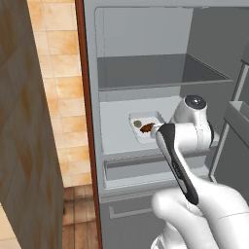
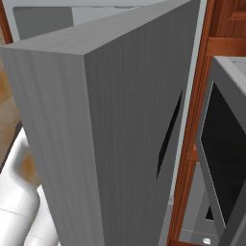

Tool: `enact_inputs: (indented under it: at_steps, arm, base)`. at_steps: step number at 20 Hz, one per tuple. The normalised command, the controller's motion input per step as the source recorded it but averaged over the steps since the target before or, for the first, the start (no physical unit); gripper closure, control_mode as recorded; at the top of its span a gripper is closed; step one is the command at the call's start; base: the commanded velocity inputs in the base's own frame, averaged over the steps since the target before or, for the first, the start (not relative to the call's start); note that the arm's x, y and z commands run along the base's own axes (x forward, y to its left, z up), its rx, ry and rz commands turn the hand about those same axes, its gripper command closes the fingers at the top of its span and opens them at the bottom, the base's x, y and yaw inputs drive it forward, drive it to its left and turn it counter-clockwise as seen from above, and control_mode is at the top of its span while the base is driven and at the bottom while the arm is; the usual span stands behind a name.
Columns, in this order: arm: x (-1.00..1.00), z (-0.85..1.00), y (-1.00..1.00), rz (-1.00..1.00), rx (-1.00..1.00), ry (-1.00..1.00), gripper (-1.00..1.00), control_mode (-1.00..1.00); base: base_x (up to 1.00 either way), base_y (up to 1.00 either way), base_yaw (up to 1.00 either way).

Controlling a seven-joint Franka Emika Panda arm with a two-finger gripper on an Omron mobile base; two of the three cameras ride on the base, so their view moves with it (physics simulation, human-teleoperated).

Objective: Place the tupperware containing the chicken drumstick and garlic meal in the microwave. Close the microwave door and press the start button to reheat the meal.

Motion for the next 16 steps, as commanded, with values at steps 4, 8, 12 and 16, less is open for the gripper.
enact_inputs:
  at_steps: [4, 8, 12, 16]
  arm:
    - [0.45, -0.22, -0.01, -0.14, 0.10, -0.05, -1.00, -1.00]
    - [0.54, -0.15, 0.00, -0.12, 0.09, -0.01, -1.00, -1.00]
    - [0.50, -0.18, 0.00, -0.09, 0.08, 0.00, -1.00, -1.00]
    - [0.48, -0.12, 0.00, -0.07, 0.07, 0.00, -1.00, -1.00]
  base:
    - [0.00, 0.00, 0.00]
    - [0.00, 0.00, 0.00]
    - [0.00, 0.00, 0.00]
    - [0.00, 0.00, 0.00]
